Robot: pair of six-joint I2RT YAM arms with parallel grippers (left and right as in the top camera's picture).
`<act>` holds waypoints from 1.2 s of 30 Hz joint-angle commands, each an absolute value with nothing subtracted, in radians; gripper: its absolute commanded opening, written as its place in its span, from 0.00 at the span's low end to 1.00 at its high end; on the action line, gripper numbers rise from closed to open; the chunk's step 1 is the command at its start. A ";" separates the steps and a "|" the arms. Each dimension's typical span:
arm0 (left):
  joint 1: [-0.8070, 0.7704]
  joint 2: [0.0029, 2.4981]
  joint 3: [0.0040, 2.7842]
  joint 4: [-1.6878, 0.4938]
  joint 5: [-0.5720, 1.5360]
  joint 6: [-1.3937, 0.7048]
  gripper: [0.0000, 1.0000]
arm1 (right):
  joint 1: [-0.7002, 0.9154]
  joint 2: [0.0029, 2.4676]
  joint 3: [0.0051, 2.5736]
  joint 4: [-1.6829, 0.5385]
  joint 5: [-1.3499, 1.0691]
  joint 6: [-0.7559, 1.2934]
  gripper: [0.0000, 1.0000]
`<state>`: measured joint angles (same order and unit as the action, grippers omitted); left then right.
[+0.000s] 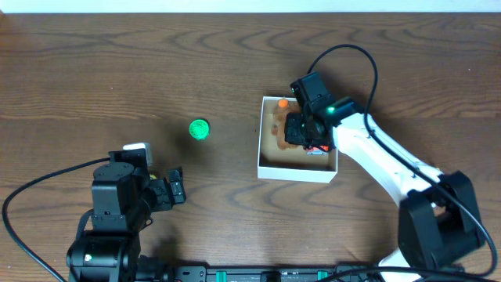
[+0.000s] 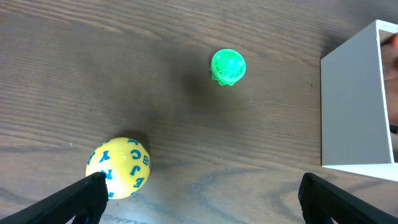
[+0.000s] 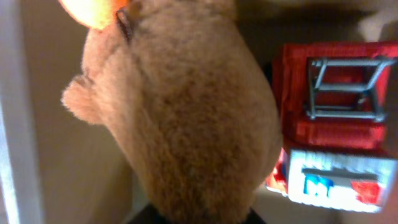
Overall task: Pack container
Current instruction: 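Place the brown plush toy into the white box with right gripper, then grasp the orange-blue duck toy with the right gripper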
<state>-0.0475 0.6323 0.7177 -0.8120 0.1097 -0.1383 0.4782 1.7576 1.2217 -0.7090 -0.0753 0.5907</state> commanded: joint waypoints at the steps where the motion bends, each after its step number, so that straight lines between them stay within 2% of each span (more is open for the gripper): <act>1: -0.043 0.632 0.738 -0.818 0.120 -0.149 0.98 | 0.484 1.795 1.224 -0.707 -0.057 0.594 0.55; 2: -0.043 0.632 0.738 -0.820 0.120 -0.149 0.98 | 0.485 1.798 1.224 -0.711 -0.058 0.591 0.65; 4: -0.043 0.632 0.738 -0.823 0.120 -0.149 0.98 | 0.485 1.795 1.225 -0.715 -0.070 0.573 0.74; 8: -0.043 0.632 0.738 -0.826 0.120 -0.148 0.98 | 0.485 1.749 1.257 -0.745 -0.075 0.545 0.77; 12: -0.043 0.632 0.738 -0.826 0.120 -0.148 0.98 | 0.476 1.642 1.345 -0.792 -0.053 0.476 0.84; 13: -0.043 0.632 0.738 -0.826 0.120 -0.148 0.98 | 0.469 1.609 1.372 -0.806 -0.040 0.456 0.88; 14: -0.043 0.632 0.738 -0.826 0.120 -0.148 0.98 | 0.457 1.568 1.404 -0.826 -0.025 0.437 0.97; 15: -0.043 0.632 0.738 -0.826 0.120 -0.148 0.98 | 0.444 1.539 1.425 -0.842 -0.006 0.431 0.99; 21: -0.043 0.632 0.738 -0.826 0.120 -0.148 0.98 | 0.265 1.366 1.470 -0.987 0.122 0.461 0.99; 27: -0.043 0.632 0.738 -0.826 0.120 -0.148 0.98 | -0.037 1.349 1.446 -1.215 0.167 0.533 0.99; 31: -0.043 0.632 0.738 -0.826 0.120 -0.148 0.98 | -0.206 1.366 1.330 -1.203 0.144 0.546 0.99; 36: -0.043 0.632 0.738 -0.827 0.120 -0.149 0.98 | -0.349 1.388 1.127 -1.073 0.088 0.545 0.99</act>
